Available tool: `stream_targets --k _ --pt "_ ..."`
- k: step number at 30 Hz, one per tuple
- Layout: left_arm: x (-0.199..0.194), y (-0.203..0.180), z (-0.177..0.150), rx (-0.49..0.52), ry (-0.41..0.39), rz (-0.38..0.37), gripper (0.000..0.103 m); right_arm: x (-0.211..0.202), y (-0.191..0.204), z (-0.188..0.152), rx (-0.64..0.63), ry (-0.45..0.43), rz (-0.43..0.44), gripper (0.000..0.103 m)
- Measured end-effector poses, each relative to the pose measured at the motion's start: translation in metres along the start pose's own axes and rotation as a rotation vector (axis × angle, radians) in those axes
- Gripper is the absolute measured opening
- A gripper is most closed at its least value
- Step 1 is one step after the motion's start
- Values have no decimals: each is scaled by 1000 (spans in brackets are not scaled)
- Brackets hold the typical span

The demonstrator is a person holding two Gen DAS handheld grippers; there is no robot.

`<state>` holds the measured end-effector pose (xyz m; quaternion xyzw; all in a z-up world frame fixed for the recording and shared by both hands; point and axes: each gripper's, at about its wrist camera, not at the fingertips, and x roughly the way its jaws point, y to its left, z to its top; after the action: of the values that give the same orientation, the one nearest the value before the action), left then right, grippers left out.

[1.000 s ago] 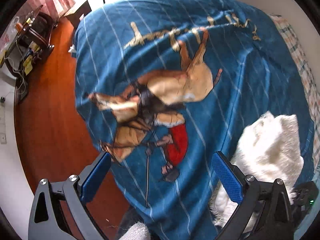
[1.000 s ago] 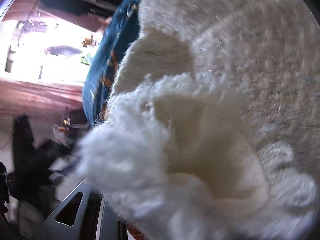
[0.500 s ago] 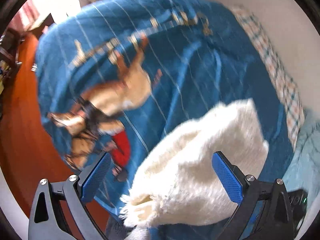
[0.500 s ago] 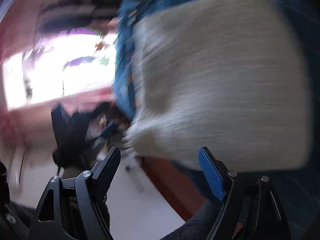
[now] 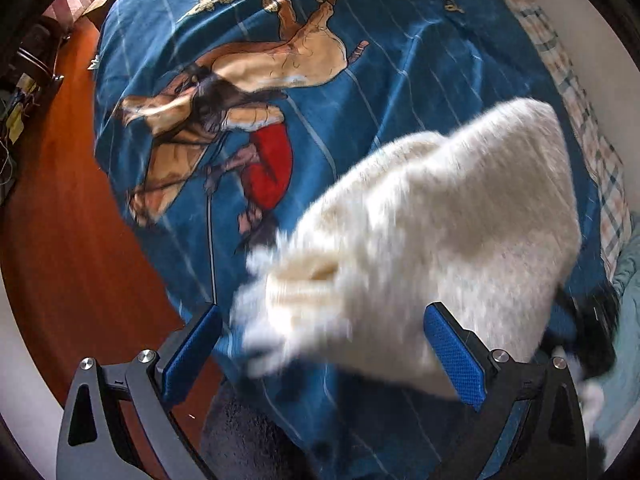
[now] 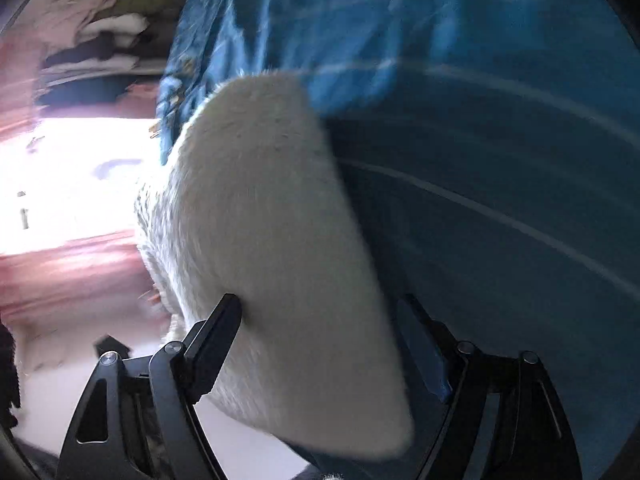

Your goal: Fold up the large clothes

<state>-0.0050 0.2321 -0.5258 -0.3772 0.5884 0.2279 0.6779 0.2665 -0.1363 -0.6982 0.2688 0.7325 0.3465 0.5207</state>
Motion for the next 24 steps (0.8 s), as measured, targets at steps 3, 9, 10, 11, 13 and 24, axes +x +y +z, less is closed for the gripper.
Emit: stream_targets --k 3,9,10,11,13,24 --pt "6 2 -8 -7 5 -16 103 41 -6 24 -16 117 166 89" --pt "9 -7 0 -45 -36 -56 103 29 15 13 57 -76 235 55" --pt "10 -12 2 -47 -39 -58 103 20 15 5 103 -118 254 54" --pt "14 -20 8 -53 -44 -56 103 13 14 -1 132 -147 262 53" --pt "12 -29 14 -64 -54 -87 103 -15 6 -21 237 -257 303 52" --pt "74 -114 41 -20 43 -273 103 -87 -64 -62 421 -312 71 82"
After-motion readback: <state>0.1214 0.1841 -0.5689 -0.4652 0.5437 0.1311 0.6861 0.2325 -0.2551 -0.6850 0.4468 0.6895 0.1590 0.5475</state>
